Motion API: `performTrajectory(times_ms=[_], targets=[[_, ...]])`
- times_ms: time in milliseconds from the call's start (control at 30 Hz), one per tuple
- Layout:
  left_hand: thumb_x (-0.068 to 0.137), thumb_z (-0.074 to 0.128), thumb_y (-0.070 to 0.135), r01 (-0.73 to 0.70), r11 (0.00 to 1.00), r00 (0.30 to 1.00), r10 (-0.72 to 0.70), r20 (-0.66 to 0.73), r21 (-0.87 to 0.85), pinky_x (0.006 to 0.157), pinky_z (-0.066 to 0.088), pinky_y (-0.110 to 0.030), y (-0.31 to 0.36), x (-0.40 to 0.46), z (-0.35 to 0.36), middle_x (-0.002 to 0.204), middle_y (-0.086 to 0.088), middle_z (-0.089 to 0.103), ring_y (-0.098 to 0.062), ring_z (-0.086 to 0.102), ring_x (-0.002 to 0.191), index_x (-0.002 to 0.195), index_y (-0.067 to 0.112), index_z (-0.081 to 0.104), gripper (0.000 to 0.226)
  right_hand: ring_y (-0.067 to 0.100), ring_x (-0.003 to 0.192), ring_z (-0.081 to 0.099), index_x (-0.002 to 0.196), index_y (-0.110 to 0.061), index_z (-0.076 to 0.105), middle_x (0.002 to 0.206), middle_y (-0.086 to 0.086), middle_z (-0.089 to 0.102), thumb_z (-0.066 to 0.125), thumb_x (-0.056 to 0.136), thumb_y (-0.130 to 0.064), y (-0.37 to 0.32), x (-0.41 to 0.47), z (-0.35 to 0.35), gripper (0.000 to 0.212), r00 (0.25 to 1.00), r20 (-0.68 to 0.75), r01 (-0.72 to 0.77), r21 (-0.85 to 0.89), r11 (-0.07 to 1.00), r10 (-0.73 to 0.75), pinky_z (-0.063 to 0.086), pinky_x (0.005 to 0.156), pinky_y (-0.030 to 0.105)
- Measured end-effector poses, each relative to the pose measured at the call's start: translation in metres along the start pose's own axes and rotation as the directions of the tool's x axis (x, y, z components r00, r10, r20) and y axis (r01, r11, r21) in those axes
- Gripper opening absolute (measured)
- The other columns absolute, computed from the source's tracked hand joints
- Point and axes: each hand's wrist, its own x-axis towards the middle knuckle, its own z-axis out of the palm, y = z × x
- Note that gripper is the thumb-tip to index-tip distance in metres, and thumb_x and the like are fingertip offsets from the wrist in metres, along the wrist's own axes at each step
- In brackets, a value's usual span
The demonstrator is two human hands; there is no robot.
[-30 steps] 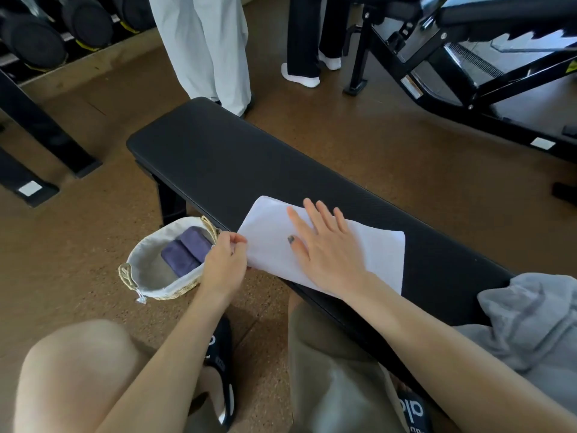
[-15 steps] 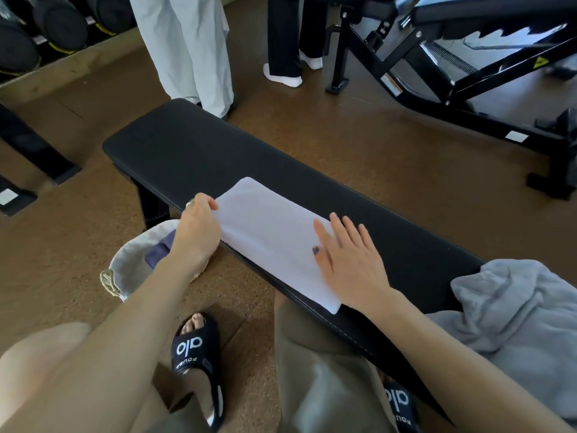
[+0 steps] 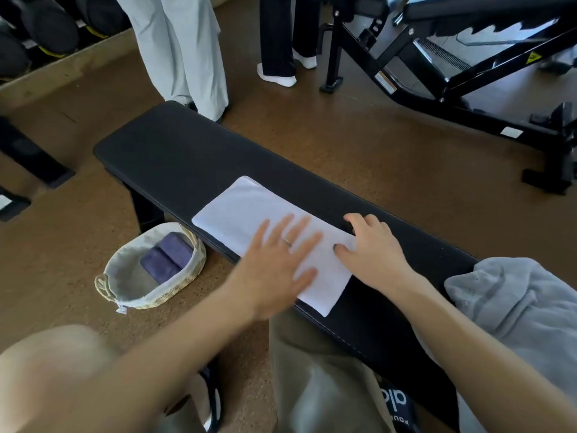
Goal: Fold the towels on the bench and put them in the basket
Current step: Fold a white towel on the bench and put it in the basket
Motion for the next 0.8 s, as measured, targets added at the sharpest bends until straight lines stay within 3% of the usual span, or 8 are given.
performTrajectory(times_ms=[100,300,367,433,500,600,700,800], targets=[[0.101,0.004,0.062,0.009,1.0,0.992,-0.009,0.125,0.002,0.124,-0.011,-0.051,0.021,-0.012,0.035,0.165,0.007,-0.03,-0.02,-0.029,0.152,0.159,0.04,-0.016,0.064,0.027,0.121,0.05,0.146,-0.02,0.04,0.136,0.006,0.048,0.063,0.093,-0.041,0.002,0.008,-0.012,0.061,0.994,0.107,-0.039,0.033,0.999,0.035,0.046,0.093,0.04],[0.101,0.006,0.063,0.008,0.999,0.995,-0.013,0.1,0.05,0.124,-0.01,-0.053,0.021,-0.018,0.039,0.164,0.003,-0.033,-0.022,-0.033,0.15,0.157,0.037,-0.022,0.068,0.017,0.083,0.057,0.123,-0.015,0.043,0.101,0.003,0.058,0.067,0.092,-0.035,-0.001,0.012,-0.024,0.044,0.974,0.219,-0.08,0.074,0.994,0.062,0.045,0.063,0.032],[0.101,0.014,0.066,-0.046,0.998,0.996,0.042,0.073,0.047,0.125,-0.005,-0.054,0.024,-0.024,0.039,0.169,-0.002,-0.02,-0.026,-0.02,0.155,0.161,0.034,-0.011,0.072,0.018,0.078,0.056,0.116,-0.008,0.05,0.097,0.003,0.06,0.07,0.088,-0.03,-0.003,0.013,-0.026,0.041,0.975,0.208,-0.104,0.11,0.988,0.08,0.042,0.061,0.032],[0.099,0.028,0.067,-0.129,0.987,0.992,0.127,0.022,0.095,0.125,0.015,-0.054,0.033,-0.035,0.041,0.169,-0.01,0.016,-0.033,0.015,0.155,0.162,0.024,0.019,0.076,0.024,0.074,0.057,0.114,0.002,0.061,0.09,0.009,0.062,0.071,0.084,-0.022,-0.004,0.014,-0.027,0.04,0.977,0.193,-0.128,0.174,0.976,0.093,0.045,0.062,0.036],[0.095,0.042,0.063,-0.167,0.972,0.984,0.175,-0.034,0.167,0.114,0.037,-0.05,0.045,-0.043,0.048,0.146,-0.014,0.047,-0.035,0.044,0.133,0.143,0.01,0.047,0.072,0.03,0.078,0.068,0.107,0.005,0.066,0.092,0.017,0.067,0.07,0.084,-0.016,-0.005,0.015,-0.025,0.032,0.971,0.207,-0.168,0.259,0.951,0.116,0.058,0.072,0.041],[0.089,0.048,0.057,-0.153,0.974,0.973,0.178,-0.145,0.168,0.095,0.047,-0.045,0.057,-0.042,0.048,0.117,-0.01,0.053,-0.032,0.051,0.107,0.111,0.01,0.054,0.052,0.03,0.089,0.071,0.09,-0.005,0.057,0.093,0.012,0.062,0.066,0.087,-0.011,-0.005,0.016,-0.026,0.011,0.966,0.221,-0.211,0.368,0.906,0.135,0.061,0.082,0.04],[0.09,0.042,0.065,-0.121,0.983,0.975,0.144,-0.171,0.14,0.087,0.047,-0.041,0.059,-0.038,0.039,0.106,-0.005,0.052,-0.026,0.049,0.095,0.106,0.014,0.052,0.055,0.023,0.085,0.068,0.101,-0.014,0.056,0.103,0.007,0.06,0.066,0.09,-0.009,-0.004,0.018,-0.029,0.016,0.952,0.266,-0.266,0.475,0.839,0.151,0.06,0.066,0.03],[0.091,0.04,0.07,-0.083,0.979,0.976,0.117,-0.185,0.184,0.082,0.048,-0.04,0.064,-0.032,0.03,0.096,-0.003,0.051,-0.023,0.047,0.086,0.101,0.015,0.05,0.057,0.025,0.087,0.066,0.111,-0.019,0.055,0.113,0.012,0.059,0.065,0.091,-0.007,-0.003,0.019,-0.033,0.026,0.938,0.327,-0.295,0.576,0.762,0.116,0.055,0.062,0.028]])
